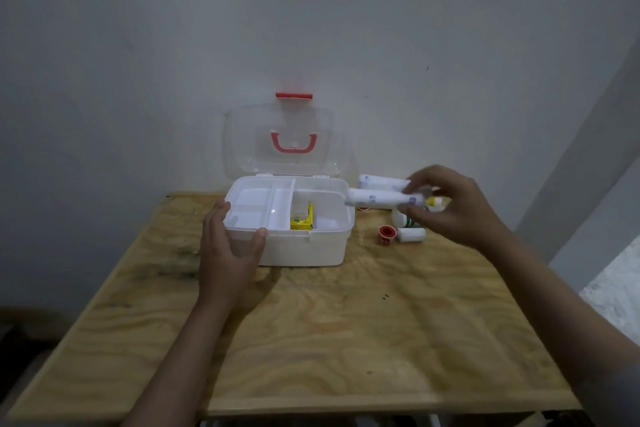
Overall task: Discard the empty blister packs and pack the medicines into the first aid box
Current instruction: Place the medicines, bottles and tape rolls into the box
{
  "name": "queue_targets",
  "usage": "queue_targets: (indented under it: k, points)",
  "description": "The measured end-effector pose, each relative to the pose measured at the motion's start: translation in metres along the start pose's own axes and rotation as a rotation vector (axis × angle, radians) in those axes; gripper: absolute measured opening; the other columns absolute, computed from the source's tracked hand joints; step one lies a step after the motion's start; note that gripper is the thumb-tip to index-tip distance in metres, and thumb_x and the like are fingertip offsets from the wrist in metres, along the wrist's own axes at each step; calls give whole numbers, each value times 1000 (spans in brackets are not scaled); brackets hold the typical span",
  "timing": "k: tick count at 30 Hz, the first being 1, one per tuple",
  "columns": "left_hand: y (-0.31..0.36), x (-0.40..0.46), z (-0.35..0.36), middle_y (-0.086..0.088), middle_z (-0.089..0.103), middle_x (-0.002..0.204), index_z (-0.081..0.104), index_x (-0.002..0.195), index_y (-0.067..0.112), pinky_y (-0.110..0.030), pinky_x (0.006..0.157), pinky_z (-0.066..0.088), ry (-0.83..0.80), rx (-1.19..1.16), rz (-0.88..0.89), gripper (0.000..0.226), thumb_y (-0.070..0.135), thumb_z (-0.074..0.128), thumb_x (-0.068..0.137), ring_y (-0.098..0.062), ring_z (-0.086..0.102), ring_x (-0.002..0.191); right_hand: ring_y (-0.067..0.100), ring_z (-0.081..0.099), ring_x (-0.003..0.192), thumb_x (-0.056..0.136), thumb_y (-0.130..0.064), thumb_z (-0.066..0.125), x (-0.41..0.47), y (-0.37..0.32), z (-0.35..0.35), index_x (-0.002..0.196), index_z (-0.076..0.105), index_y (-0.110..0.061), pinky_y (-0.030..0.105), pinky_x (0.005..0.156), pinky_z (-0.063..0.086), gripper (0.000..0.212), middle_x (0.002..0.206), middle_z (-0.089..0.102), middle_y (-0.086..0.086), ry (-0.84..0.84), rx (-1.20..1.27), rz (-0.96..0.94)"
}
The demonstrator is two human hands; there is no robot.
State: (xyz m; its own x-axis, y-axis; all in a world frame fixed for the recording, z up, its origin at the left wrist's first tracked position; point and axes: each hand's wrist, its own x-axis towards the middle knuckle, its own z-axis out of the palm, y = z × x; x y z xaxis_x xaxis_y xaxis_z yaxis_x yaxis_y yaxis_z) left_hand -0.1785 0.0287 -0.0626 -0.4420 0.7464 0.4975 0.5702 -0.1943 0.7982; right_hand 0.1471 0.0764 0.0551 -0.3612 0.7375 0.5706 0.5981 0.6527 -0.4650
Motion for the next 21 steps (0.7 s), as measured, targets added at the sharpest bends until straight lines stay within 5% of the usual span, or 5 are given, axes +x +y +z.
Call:
queue_targets:
  k: [3, 7, 13, 21]
  points:
    - [3, 0, 0, -1, 37, 145, 32, 140, 24, -36, 94, 48, 3, -6, -2, 80, 62, 54, 73, -9, 34, 126, 16, 59, 83, 71, -22, 76, 41, -26, 6, 88, 66, -18, 31, 73, 52, 20, 93, 64, 1, -198, -129, -63]
    - [1, 0, -1, 1, 36, 146, 32, 139, 26, -45, 99, 48, -6, -10, -8, 77, 61, 56, 74, -15, 36, 131, 17, 54, 84, 73, -18, 70, 85, -44, 38, 90, 65, -18, 27, 67, 45, 17, 92, 58, -1, -514, -406, -90]
    - [4, -2, -1, 1, 35, 147, 30, 139, 27, -43, 98, 49, -2, 13, -19, 74, 53, 60, 77, -16, 36, 131, 15, 50, 84, 73, -16, 71, 110, -41, 89, 92, 66, -18, 24, 62, 40, 19, 89, 54, -4, -770, -566, -56]
    - [5, -2, -1, 1, 35, 146, 29, 139, 29, -43, 97, 50, -3, 4, -20, 77, 60, 57, 75, -17, 37, 131, 21, 53, 106, 69, -17, 76, 110, -23, 99, 90, 72, -22, 40, 85, 51, 22, 115, 62, 0, -707, -558, -166]
